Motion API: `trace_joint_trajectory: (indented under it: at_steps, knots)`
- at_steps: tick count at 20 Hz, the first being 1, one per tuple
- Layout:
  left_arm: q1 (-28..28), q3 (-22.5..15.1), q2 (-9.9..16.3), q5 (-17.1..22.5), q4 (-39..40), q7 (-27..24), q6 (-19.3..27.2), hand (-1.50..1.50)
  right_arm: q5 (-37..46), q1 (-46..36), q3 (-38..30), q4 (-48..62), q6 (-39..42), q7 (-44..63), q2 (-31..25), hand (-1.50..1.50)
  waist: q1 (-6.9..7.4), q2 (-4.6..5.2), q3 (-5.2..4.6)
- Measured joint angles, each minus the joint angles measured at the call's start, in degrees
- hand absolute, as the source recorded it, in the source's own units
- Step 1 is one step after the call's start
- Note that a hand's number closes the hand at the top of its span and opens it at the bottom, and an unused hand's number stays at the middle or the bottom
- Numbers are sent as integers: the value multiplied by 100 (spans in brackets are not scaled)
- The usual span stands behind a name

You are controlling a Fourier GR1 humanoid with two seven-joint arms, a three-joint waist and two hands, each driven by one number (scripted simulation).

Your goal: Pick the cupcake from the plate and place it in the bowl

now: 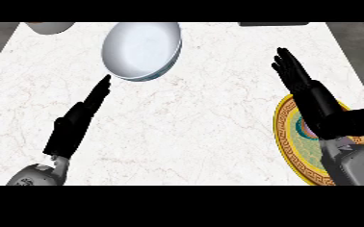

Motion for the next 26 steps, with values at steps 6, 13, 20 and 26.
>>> trace_joint_trajectory:
  at_steps: [6,13,20,26]
  knots:
    - [-34,246,-589,599,74,-215,-67,0,61,503,-770,66,1066,-934,-1123,150,-12,-37,28]
    - [54,349,-1055,1154,132,-338,-226,0,635,1549,-1662,885,733,-2368,-1488,-150,-48,-46,36]
    - [210,345,-1209,1247,194,-500,-352,0,1890,2476,-1717,211,484,-2986,-2226,-150,-24,-74,23]
    - [123,434,-1193,1280,260,-459,-418,0,2631,2870,-1904,-780,262,-1290,-3131,-150,-17,-78,8]
